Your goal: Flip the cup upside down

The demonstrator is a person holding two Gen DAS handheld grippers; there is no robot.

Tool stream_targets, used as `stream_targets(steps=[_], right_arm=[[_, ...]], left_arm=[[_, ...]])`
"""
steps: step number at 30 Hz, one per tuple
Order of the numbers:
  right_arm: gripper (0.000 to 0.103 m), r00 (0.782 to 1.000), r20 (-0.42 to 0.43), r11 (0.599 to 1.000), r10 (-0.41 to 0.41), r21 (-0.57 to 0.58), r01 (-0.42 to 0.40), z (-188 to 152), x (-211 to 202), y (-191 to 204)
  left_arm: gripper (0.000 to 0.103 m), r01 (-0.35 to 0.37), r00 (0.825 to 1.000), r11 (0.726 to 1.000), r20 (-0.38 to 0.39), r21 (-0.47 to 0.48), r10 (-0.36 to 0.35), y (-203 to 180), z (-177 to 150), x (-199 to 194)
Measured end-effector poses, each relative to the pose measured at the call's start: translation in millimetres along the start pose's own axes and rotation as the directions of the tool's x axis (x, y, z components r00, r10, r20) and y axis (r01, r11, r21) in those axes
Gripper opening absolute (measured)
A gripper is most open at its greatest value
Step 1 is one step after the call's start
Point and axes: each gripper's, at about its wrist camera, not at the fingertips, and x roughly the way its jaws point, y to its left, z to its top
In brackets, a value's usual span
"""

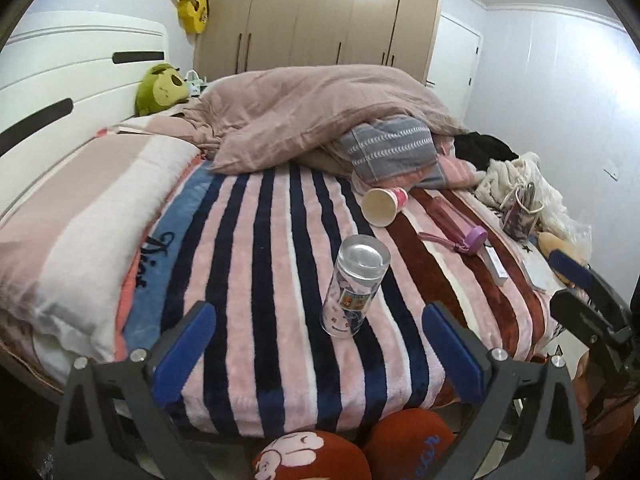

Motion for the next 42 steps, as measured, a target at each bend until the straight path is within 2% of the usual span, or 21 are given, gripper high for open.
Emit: stream_targets(steps=[12,42], right_arm=[[0.102,1.000,-0.017,0.999,-0.020,-0.027,0.019,-1.6,-15.5,15.3],[0.102,0.999,-0.045,1.000,-0.027,-0.014,0.026,-6.5,-17.5,13.5]], left_arm=[[0.103,-0.028,0.999,1.000,0.021,-0.015,0.028,-5.6,-3.9,-26.1],[0.103,-0.031,0.999,0.999,0.016,-0.011,0.031,-7.8,-6.7,-29.8]])
